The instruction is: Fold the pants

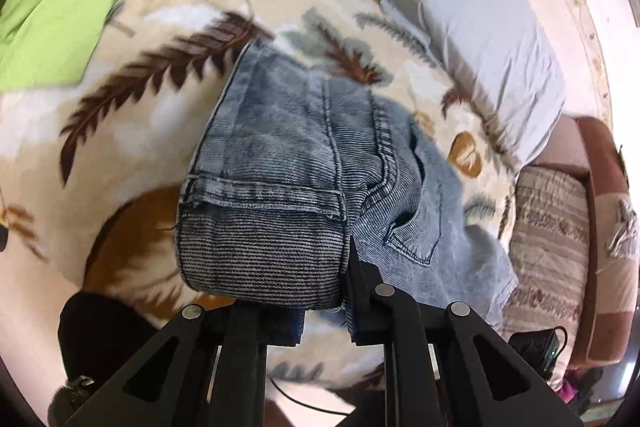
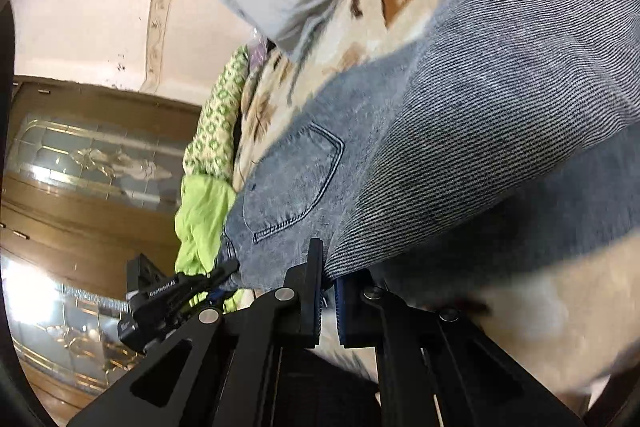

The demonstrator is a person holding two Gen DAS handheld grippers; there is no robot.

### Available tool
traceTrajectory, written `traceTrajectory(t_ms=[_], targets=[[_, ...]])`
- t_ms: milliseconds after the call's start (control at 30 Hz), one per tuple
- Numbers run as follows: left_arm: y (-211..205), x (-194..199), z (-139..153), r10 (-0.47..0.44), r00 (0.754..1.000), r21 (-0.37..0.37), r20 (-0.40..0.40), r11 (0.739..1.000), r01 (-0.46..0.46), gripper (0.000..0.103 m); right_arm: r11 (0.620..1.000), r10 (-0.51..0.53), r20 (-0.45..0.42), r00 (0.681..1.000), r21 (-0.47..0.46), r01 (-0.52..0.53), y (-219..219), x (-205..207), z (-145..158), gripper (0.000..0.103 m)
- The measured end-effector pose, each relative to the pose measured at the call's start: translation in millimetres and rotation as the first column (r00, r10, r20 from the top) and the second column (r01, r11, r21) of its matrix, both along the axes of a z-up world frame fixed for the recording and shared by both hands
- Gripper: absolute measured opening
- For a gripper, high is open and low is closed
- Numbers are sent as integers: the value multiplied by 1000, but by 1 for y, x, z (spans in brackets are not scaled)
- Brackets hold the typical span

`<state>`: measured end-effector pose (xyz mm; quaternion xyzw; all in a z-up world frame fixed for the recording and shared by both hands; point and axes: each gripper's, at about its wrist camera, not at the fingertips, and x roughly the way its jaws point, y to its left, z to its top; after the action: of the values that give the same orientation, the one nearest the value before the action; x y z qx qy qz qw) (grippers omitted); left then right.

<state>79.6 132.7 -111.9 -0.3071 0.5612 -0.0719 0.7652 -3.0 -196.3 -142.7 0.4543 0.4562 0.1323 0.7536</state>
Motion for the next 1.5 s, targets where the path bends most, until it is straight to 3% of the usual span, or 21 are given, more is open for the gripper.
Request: traceTrajectory(t_ms=[167, 267, 367, 433, 533, 633, 767, 867, 1067, 1100, 1133, 1200, 1300, 1367, 1500], targets=[[5, -8, -35, 13, 995, 35, -95, 999, -10, 17, 1000, -13, -90, 996, -10, 12, -4, -12, -31, 8], [3, -2, -38, 20, 995, 20, -100, 1000, -18, 18, 999, -20, -137, 990, -36, 15, -7, -12, -49, 9], [-1, -3, -28, 5, 997, 25, -76, 1000, -3, 18, 998, -38, -123, 992, -49, 32, -16, -15, -41, 13], [-1, -6, -25, 0, 998, 8, -70, 1000, 1, 19, 996, -65, -96, 993, -68, 59, -29, -19, -32, 23], [-6, -16, -21, -24, 997, -59, -70, 998, 20, 23, 975, -192, -42, 981, -119, 185, -75, -39, -13, 28], [-13, -21, -17, -50, 997, -72, -56, 996, 46, 30, 920, -361, -16, 932, -169, 354, -134, -70, -3, 30], [-32, -18, -20, -102, 993, -91, -61, 991, 97, 30, 802, -583, -10, 812, -166, 574, -212, -113, -2, 36], [-43, -9, -30, -111, 990, -65, -86, 992, 106, 30, 780, -617, -6, 787, -134, 611, -236, -116, -4, 39], [-56, 13, -47, -65, 988, -28, -140, 998, 61, 30, 791, -605, -21, 796, -134, 597, -243, -84, -21, 43], [-60, 16, -45, -60, 989, -21, -139, 998, 57, 29, 791, -603, -17, 798, -140, 595, -245, -81, -22, 34], [-63, 18, -42, -55, 989, -9, -135, 998, 55, 25, 794, -597, -17, 802, -151, 589, -250, -82, -22, 11], [-68, 21, -32, -51, 992, 15, -113, 998, 53, 20, 805, -576, 18, 817, -158, 572, -256, -78, -9, 11], [-73, 18, -22, -68, 993, 5, -94, 998, 69, 20, 785, -549, 186, 815, -219, 579, -262, -93, 40, 10], [-82, 19, -26, -85, 990, 22, -108, 996, 88, 20, 775, -518, 244, 820, -271, 571, -262, -100, 59, 10], [-87, 18, -42, -92, 983, 47, -158, 994, 100, 20, 761, -500, 176, 848, -379, 527, -262, -103, 40, 10]])
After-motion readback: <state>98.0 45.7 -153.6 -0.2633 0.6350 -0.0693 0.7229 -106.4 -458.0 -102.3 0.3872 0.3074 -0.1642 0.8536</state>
